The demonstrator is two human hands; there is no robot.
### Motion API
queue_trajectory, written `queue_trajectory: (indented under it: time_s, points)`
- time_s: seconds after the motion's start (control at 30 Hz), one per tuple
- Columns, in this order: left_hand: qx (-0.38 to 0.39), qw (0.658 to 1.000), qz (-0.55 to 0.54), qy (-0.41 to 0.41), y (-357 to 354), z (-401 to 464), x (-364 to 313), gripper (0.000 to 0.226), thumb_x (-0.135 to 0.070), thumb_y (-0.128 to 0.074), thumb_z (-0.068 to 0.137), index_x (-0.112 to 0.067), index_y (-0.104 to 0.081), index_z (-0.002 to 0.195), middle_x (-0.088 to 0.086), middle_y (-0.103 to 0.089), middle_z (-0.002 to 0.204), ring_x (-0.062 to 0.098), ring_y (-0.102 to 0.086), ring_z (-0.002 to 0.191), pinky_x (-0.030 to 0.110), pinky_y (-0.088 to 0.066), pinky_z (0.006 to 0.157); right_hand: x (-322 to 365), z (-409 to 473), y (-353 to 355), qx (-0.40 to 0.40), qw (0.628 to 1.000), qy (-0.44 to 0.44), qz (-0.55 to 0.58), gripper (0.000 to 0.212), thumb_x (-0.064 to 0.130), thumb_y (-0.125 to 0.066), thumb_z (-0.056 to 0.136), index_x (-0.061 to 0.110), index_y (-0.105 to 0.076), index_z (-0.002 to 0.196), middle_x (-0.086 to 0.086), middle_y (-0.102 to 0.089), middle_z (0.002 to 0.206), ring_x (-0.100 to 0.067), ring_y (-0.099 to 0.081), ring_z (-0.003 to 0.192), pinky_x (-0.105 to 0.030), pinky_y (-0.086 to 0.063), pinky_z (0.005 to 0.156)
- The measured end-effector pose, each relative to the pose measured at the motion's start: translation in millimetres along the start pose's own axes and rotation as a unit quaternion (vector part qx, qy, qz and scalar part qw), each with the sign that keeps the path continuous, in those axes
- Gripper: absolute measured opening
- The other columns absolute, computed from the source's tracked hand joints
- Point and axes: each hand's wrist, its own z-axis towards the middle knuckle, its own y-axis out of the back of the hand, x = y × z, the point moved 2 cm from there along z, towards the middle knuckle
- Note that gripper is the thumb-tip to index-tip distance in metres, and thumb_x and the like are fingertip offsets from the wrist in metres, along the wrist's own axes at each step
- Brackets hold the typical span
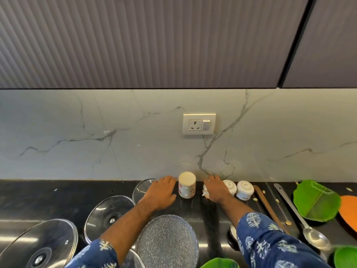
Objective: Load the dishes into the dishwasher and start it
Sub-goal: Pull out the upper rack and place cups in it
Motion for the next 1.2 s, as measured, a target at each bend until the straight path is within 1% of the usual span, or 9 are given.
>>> queue_trajectory:
  time_s: [0.2, 0.33, 0.4, 0.53, 0.6, 0.7, 0.83, 1.03, 1.2]
  points:
    - [0.011, 1.0, -0.002, -0.013, -14, 8, 5, 0.055, -0.039, -0.05, 0.094, -0.016, -0.039, 0.142, 0.007, -0.045, 0.145, 0.025, -0.048, 0.127, 0.044, -0.042, 0.109, 12, -42, 3, 0.006, 1.0, 0.025, -0.003, 0.071, 0.046, -0.07, 0.08, 0.022, -0.04, 0.14, -0.013, -0.043, 0.136, -0.034, -0.046, 0.12, -0.044, -0.044, 0.096]
    - [0.016, 0.999, -0.022, -0.026, -21, 27, 0, 0.06, -0.039, -0.055, 0.095, -0.013, -0.037, 0.145, 0.011, -0.042, 0.149, 0.029, -0.049, 0.129, 0.044, -0.043, 0.109, 13, -88, 11, -0.004, 0.981, -0.005, 0.196, 0.064, 0.045, -0.075, 0.069, 0.029, -0.049, 0.126, -0.001, -0.047, 0.121, -0.021, -0.055, 0.106, -0.036, -0.049, 0.089]
    - [0.01, 0.999, -0.035, -0.031, -26, 41, -4, 0.067, -0.041, -0.058, 0.094, -0.013, -0.033, 0.149, 0.013, -0.037, 0.153, 0.033, -0.047, 0.132, 0.044, -0.042, 0.108, 5, -115, 16, -0.014, 0.881, -0.072, 0.466, 0.059, 0.037, -0.081, 0.065, 0.03, -0.053, 0.117, 0.002, -0.054, 0.116, -0.015, -0.059, 0.104, -0.031, -0.052, 0.088]
    - [0.025, 0.994, 0.068, -0.085, -37, 70, -13, 0.085, -0.036, -0.068, 0.09, -0.018, -0.018, 0.157, 0.013, -0.017, 0.165, 0.037, -0.04, 0.138, 0.048, -0.042, 0.109, -10, -167, 27, 0.0, 0.541, -0.114, 0.833, 0.062, 0.018, -0.082, 0.072, 0.01, -0.054, 0.126, -0.011, -0.065, 0.12, -0.023, -0.066, 0.107, -0.036, -0.055, 0.088]
    - [0.039, 0.987, 0.109, -0.11, -39, 80, -19, 0.093, -0.027, -0.071, 0.089, -0.02, -0.01, 0.159, 0.012, -0.009, 0.167, 0.039, -0.036, 0.141, 0.05, -0.041, 0.109, -15, -191, 32, 0.004, 0.482, -0.111, 0.869, 0.065, 0.02, -0.08, 0.074, 0.008, -0.052, 0.131, -0.014, -0.064, 0.123, -0.026, -0.063, 0.11, -0.041, -0.05, 0.096]
    - [0.071, 0.983, 0.127, -0.114, -39, 89, -25, 0.094, -0.021, -0.072, 0.089, -0.024, -0.01, 0.16, 0.011, -0.005, 0.168, 0.041, -0.029, 0.144, 0.052, -0.038, 0.111, -20, -221, 26, -0.005, 0.459, -0.134, 0.879, 0.074, 0.022, -0.083, 0.071, 0.005, -0.049, 0.134, -0.018, -0.063, 0.129, -0.029, -0.062, 0.114, -0.045, -0.047, 0.102]
    - [0.084, 0.985, 0.134, -0.066, -31, 87, -33, 0.081, -0.018, -0.069, 0.089, -0.028, -0.023, 0.155, 0.015, -0.028, 0.154, 0.04, -0.041, 0.131, 0.049, -0.047, 0.104, -18, -243, 19, -0.019, 0.436, -0.146, 0.888, 0.082, 0.025, -0.087, 0.068, 0.003, -0.048, 0.136, -0.024, -0.056, 0.136, -0.033, -0.06, 0.116, -0.043, -0.049, 0.1]
    - [0.036, 0.988, 0.146, -0.044, -21, 47, -44, 0.085, -0.055, -0.073, 0.078, -0.027, -0.032, 0.147, 0.009, -0.037, 0.145, 0.031, -0.053, 0.119, 0.042, -0.048, 0.094, -2, -250, 22, -0.026, 0.415, -0.149, 0.897, 0.088, 0.029, -0.088, 0.065, -0.001, -0.048, 0.137, -0.02, -0.062, 0.124, -0.03, -0.06, 0.112, -0.041, -0.051, 0.099]
    - [-0.062, 0.987, -0.144, -0.025, -7, 6, -57, 0.084, -0.055, -0.081, 0.068, -0.026, -0.039, 0.134, 0.001, -0.039, 0.127, 0.023, -0.057, 0.104, 0.036, -0.057, 0.084, 3, -261, 27, -0.041, 0.399, -0.133, 0.906, 0.074, 0.037, -0.081, 0.076, 0.003, -0.054, 0.136, -0.017, -0.06, 0.12, -0.028, -0.057, 0.105, -0.038, -0.054, 0.091]
